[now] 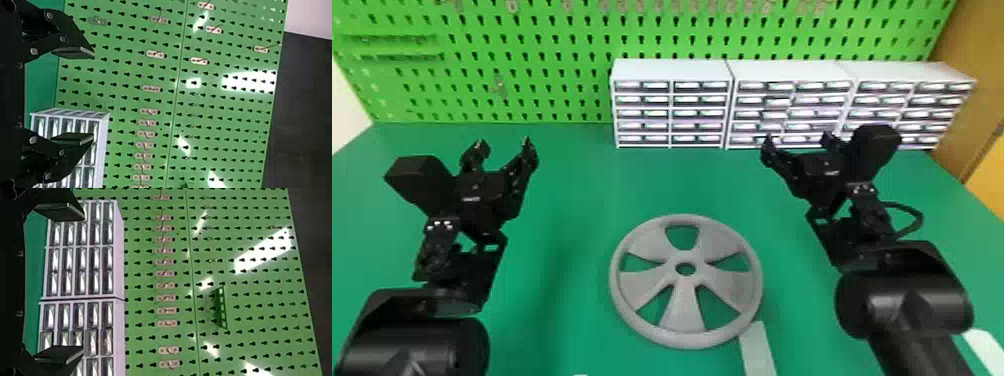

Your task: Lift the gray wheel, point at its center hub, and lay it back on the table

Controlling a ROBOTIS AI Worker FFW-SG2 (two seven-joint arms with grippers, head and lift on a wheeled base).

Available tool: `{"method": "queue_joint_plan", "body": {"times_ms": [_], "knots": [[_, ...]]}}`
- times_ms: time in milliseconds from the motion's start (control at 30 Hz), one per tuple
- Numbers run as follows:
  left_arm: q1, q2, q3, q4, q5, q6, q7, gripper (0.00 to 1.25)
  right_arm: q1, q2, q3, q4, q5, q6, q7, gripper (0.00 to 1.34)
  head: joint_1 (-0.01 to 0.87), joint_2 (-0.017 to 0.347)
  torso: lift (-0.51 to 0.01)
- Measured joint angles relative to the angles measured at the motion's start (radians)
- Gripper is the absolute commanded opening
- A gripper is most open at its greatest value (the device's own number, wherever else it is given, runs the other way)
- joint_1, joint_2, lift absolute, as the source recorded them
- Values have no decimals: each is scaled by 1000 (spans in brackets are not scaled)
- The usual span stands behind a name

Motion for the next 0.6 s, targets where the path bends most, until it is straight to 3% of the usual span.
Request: {"method": "queue_joint_plan", "body": {"times_ms": [600], "knots": [[-14,-32,13,28,-5,0,-29,741,9,-9,0,0,-6,11,-37,1229,692,48,-96]]}}
